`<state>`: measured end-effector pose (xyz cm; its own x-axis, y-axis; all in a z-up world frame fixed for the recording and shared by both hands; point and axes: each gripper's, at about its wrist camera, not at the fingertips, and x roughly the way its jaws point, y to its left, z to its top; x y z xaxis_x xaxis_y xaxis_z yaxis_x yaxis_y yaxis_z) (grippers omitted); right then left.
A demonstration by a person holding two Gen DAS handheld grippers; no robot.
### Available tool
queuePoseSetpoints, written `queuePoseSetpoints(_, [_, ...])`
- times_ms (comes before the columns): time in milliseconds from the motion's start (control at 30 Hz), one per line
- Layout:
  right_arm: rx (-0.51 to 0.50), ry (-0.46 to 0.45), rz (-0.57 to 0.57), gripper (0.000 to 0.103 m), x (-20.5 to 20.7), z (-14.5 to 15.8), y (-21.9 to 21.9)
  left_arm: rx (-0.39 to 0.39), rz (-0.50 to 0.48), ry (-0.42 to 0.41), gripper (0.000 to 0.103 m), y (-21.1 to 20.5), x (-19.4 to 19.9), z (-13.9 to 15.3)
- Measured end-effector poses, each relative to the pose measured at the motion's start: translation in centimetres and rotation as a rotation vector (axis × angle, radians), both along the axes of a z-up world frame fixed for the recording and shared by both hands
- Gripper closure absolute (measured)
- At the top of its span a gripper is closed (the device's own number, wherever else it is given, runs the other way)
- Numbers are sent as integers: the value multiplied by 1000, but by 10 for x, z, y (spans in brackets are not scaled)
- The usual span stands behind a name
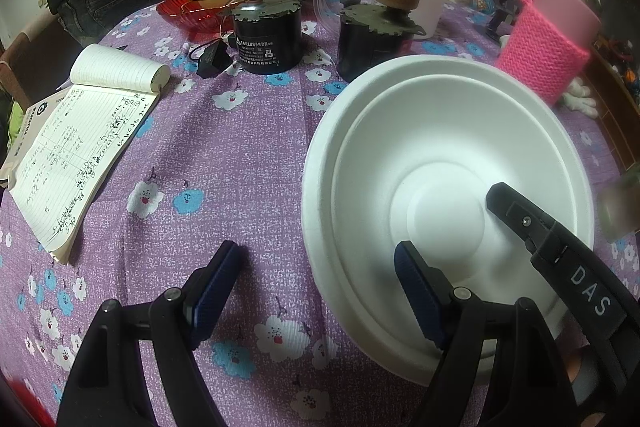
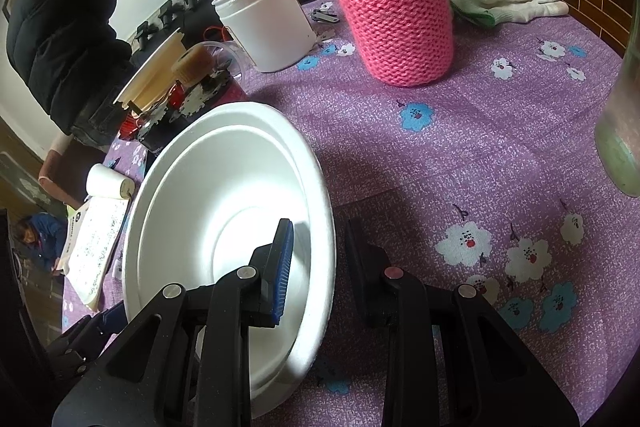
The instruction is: Organize plates and bowls
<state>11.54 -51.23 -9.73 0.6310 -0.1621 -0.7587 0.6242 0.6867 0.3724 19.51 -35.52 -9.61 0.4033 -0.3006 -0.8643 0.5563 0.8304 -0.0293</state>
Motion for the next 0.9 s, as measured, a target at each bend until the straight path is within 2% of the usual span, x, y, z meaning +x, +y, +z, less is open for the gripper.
queuePoseSetpoints(733, [-5, -3, -8, 77, 0, 0, -1, 2, -1, -2, 24, 0, 0, 0])
queuePoseSetpoints(900, [3, -6, 3, 89, 3, -1, -1, 0, -2, -8, 24, 0, -1, 1])
